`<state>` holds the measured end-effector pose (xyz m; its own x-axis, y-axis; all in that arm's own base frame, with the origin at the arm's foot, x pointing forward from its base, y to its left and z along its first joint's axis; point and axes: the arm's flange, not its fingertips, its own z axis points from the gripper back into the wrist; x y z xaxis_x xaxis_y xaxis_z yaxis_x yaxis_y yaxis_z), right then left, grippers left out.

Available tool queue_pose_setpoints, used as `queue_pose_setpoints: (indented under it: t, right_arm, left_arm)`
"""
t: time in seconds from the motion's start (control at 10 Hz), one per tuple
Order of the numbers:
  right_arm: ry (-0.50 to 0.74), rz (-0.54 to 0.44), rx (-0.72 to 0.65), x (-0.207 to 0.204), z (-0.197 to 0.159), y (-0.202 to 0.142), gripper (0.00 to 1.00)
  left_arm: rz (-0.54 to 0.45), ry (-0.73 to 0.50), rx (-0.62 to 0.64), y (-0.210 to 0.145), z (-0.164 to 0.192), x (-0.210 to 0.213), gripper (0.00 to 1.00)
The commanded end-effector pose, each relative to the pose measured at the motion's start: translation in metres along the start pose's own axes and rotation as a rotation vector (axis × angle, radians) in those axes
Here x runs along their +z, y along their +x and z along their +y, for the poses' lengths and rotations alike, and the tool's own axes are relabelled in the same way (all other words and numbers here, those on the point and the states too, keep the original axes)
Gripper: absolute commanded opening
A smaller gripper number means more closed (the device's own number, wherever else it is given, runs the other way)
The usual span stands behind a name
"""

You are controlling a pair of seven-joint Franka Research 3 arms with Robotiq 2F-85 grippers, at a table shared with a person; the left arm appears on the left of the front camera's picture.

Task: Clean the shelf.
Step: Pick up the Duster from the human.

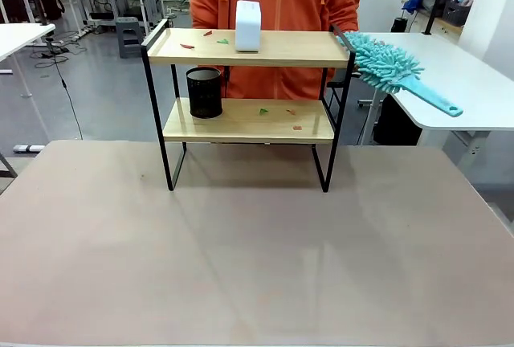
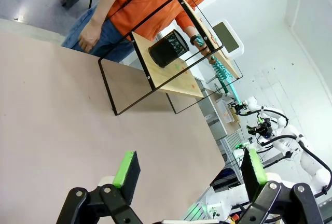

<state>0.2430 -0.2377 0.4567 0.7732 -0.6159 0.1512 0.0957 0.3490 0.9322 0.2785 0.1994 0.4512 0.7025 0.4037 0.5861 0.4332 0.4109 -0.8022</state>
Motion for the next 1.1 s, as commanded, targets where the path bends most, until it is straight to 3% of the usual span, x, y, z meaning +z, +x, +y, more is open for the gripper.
queue_pose_setpoints:
  t: [0.0, 0.2, 0.4, 0.7, 1.0]
  right_arm:
    - [0.011, 0.000, 0.029, -0.001, 0.000, 0.001, 1.00]
    - [-0.001, 0.000, 0.000, 0.000, 0.000, 0.000, 1.00]
    - [0.022, 0.051, -0.048, -0.031, 0.044, 0.024, 1.00]
    - [-0.003, 0.021, -0.165, -0.102, 0.130, 0.056, 1.00]
    - [-0.086, 0.041, -0.252, -0.185, 0.173, 0.080, 1.00]
  left_arm:
    - [-0.019, -0.020, -0.025, 0.000, 0.000, -0.002, 1.00]
    - [-0.019, -0.020, -0.025, 0.000, 0.000, -0.002, 1.00]
    - [-0.019, -0.020, -0.025, 0.000, 0.000, -0.002, 1.00]
    - [-0.019, -0.020, -0.025, 0.000, 0.000, -0.002, 1.00]
    - [-0.019, -0.020, -0.025, 0.000, 0.000, -0.002, 1.00]
